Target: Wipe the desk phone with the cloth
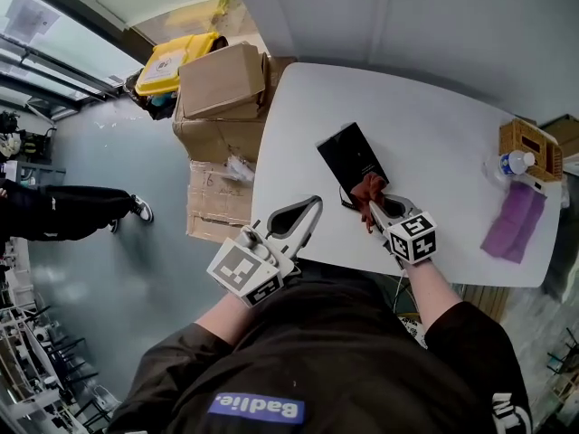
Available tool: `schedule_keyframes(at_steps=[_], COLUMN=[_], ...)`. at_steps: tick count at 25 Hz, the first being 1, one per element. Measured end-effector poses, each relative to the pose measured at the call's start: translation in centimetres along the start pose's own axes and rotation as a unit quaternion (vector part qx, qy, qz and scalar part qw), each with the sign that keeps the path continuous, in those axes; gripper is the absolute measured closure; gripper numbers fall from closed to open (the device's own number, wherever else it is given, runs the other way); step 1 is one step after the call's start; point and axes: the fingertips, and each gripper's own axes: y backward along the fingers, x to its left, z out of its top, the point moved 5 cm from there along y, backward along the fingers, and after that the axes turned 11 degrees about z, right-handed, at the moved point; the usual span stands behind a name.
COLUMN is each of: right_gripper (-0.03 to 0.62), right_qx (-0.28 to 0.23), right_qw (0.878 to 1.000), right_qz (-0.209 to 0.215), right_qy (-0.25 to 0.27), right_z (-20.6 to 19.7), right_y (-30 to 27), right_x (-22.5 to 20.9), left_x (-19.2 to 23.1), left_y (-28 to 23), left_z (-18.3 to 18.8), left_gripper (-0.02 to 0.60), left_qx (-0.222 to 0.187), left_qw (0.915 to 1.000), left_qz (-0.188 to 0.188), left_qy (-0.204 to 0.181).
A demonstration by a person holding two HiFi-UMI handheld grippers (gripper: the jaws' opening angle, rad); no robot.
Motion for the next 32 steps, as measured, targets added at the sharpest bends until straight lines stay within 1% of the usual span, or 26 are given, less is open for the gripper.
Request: schedule_keyframes(at_steps=[4,9,13,16,18,22,25,27,30,32], right_gripper=[0.545,0.545,0.546,0.545,0.545,0.545,0.545,0.545,0.545,0.545], right_qx=[-0.023,-0.038,-0.037,-0.033,-0.029,-0.014,0.005,0.02,0.04,0.055], right_qw=[1.0,0.998,0.997,0.996,0.995,0.994,0.993,0.993,0.992,0.991], right_qz=[0.0,-0.014,-0.013,-0.005,0.002,0.015,0.017,0.014,0.011,0.01], right_qy=[0.015,0.05,0.073,0.086,0.091,0.105,0.115,0.119,0.121,0.125], right_z=[3.8,9.4,13.5,16.2,17.6,19.4,20.3,20.5,20.4,20.1], right_y=[0.4,-0.2,-2.5,-4.5,-6.0,-9.5,-11.9,-13.3,-14.6,-15.0], right_x=[1.2,1.7,2.2,2.6,2.8,2.7,2.2,1.6,0.2,-0.7], left_x=[1.0,3.4,5.9,7.2,8.0,9.4,10.6,11.3,12.6,13.1], left_y=[0.7,1.2,1.3,1.2,1.3,1.2,1.1,0.9,0.5,0.2], left_z=[0.6,0.7,1.4,2.2,2.2,2.1,2.4,2.6,2.1,1.7], left_gripper=[0.568,0.568,0.568,0.568,0.568,0.568,0.568,0.568,0.568,0.568], left_qx=[-0.021,-0.024,-0.015,-0.022,-0.018,-0.013,-0.015,-0.018,-0.012,-0.008], left_qw=[0.9997,0.9996,0.9999,0.9997,0.9997,0.9995,0.9991,0.9986,0.9979,0.9974], left_qz=[-0.011,-0.012,-0.001,-0.01,-0.003,0.008,0.015,0.023,0.044,0.052], left_qy=[0.003,0.003,0.005,0.011,0.015,0.027,0.036,0.044,0.046,0.049])
